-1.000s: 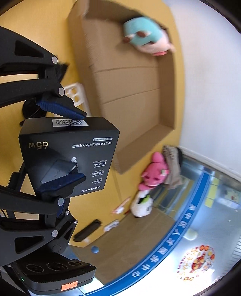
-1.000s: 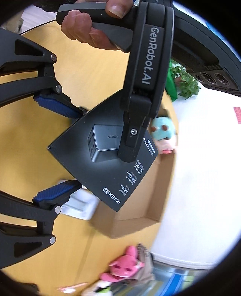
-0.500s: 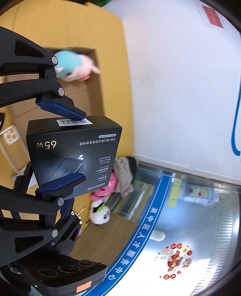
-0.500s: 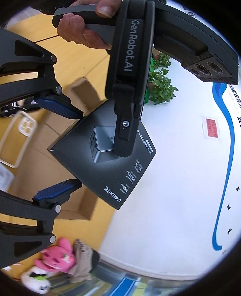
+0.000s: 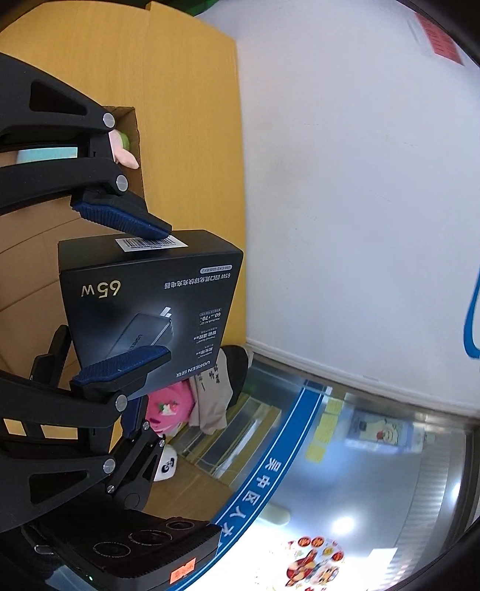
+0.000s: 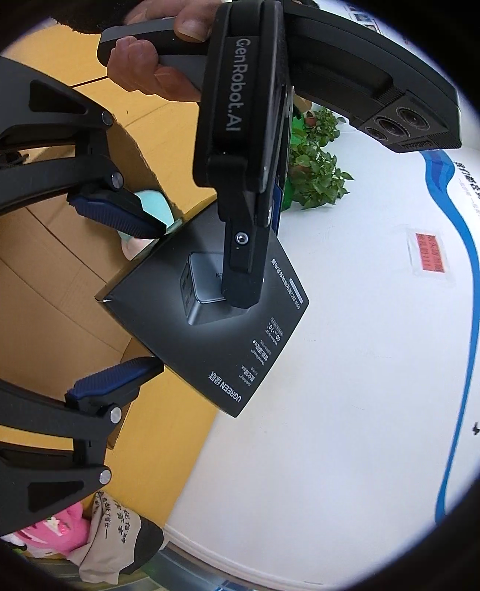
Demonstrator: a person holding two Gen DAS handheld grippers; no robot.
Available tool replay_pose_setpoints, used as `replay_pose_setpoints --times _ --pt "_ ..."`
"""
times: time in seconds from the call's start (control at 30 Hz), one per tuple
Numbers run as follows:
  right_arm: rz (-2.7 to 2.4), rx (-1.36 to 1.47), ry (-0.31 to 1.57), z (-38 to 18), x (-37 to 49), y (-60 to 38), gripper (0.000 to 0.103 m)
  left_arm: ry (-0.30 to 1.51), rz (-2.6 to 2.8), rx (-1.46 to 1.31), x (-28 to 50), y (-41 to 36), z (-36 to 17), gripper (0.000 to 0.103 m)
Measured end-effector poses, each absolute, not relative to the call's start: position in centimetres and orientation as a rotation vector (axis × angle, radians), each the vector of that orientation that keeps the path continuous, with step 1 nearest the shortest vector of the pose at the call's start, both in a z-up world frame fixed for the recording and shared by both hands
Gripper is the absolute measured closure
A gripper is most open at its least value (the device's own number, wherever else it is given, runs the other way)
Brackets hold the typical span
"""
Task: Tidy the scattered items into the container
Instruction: 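Carry the charger box with the left gripper over the cardboard box, then lower the charger box into the box and open the left gripper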
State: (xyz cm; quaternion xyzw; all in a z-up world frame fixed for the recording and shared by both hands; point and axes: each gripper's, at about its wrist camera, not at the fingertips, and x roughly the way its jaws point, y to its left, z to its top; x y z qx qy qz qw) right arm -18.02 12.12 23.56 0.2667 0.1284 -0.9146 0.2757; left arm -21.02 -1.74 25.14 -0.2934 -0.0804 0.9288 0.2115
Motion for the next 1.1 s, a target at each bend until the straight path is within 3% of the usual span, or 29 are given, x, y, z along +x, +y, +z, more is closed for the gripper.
replay_pose_setpoints --times 0.2,0.6,1.1 --pt "-2.391 0.801 0.344 20.7 -24.5 11.8 0.037 -0.296 2.582 -0.914 -27.0 -1.7 20.8 0.04" --pt "-2.278 1.04 0.34 9.0 -30.9 11.5 0.038 -0.351 2.527 -1.202 -32.5 -0.9 8.1 0.04" --pt "-2.183 1.262 0.344 0.6 -33.6 11.0 0.038 -0.314 2.527 -1.471 -34.0 0.1 0.7 0.037"
